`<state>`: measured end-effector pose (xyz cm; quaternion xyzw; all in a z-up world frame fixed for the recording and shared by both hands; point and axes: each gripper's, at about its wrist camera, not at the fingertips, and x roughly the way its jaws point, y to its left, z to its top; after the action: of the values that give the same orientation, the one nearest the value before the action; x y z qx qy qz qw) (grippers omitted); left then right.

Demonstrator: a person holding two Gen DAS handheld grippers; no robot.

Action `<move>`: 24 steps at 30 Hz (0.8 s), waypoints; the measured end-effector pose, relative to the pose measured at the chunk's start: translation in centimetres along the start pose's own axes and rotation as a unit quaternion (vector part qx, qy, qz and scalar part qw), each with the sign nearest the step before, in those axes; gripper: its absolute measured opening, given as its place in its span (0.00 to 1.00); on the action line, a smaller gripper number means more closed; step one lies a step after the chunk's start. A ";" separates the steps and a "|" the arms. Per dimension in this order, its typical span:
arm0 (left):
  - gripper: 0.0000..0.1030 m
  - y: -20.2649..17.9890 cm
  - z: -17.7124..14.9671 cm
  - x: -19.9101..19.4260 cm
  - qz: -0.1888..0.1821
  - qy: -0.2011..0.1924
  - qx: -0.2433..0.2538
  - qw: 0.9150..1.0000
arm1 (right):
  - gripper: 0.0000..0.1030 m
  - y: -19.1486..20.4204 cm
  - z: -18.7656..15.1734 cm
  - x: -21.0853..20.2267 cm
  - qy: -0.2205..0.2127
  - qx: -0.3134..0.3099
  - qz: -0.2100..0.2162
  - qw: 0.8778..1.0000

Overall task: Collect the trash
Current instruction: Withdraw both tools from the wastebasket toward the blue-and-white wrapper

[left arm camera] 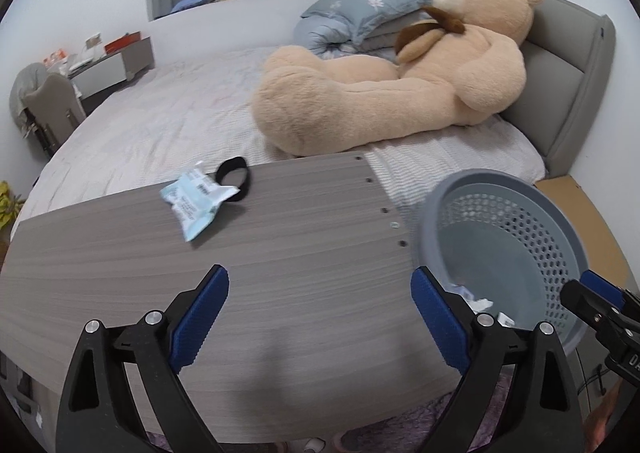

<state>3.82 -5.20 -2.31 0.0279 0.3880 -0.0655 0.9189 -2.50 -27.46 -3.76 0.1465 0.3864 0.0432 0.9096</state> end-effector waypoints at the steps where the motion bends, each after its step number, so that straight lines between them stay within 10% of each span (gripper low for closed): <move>1: 0.88 0.6 0.0 0.1 0.003 0.000 -0.004 1.000 | 0.69 0.5 0.0 0.2 0.001 -0.005 0.002 1.000; 24: 0.88 12.1 6.3 7.5 0.079 0.020 -0.087 0.993 | 0.69 5.7 5.0 7.3 0.034 -0.028 0.040 0.998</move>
<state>15.22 5.42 -3.30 -0.0203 0.4071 0.0416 0.9122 6.36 -21.74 -3.78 0.1344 0.4094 0.0949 0.8974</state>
